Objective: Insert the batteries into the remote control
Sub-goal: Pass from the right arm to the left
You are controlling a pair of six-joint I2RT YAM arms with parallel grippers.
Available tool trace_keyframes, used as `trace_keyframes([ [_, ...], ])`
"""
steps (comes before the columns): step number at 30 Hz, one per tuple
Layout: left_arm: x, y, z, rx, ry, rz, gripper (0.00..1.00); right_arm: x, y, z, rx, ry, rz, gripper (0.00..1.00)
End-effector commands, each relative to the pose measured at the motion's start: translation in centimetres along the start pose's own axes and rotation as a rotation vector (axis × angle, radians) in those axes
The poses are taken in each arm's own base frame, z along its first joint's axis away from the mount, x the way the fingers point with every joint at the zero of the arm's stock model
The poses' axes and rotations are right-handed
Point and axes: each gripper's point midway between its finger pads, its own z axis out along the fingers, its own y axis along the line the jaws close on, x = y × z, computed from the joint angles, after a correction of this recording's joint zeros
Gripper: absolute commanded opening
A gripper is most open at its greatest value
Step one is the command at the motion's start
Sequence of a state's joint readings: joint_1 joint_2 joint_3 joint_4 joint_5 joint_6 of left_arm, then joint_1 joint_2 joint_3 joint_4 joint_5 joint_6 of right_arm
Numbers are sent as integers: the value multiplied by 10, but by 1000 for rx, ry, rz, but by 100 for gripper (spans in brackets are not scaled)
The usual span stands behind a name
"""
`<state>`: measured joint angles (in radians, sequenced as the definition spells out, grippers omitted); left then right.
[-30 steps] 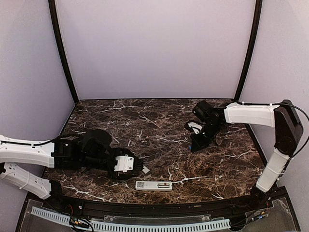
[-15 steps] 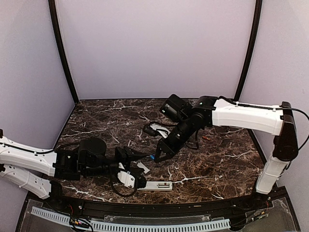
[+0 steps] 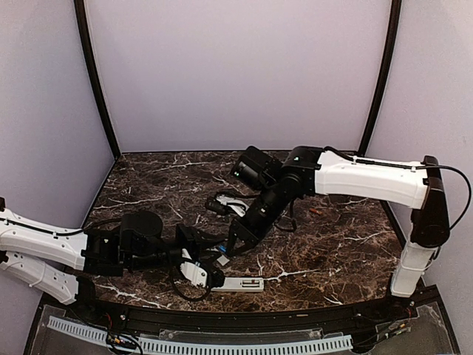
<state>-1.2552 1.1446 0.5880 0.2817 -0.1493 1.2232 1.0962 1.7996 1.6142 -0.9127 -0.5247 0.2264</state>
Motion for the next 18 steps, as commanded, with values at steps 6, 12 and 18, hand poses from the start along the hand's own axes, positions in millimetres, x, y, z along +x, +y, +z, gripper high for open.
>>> trace_keyframes([
  [6, -2, -5, 3, 11, 1, -12, 29, -9, 6, 7, -27, -7, -13, 0],
  [12, 1, -8, 7, 21, 22, -4, 29, -9, 8, 7, -36, -9, -16, 0],
  [18, 1, -5, 8, 15, 28, -8, 16, -9, 7, 7, -34, -9, -18, 0],
])
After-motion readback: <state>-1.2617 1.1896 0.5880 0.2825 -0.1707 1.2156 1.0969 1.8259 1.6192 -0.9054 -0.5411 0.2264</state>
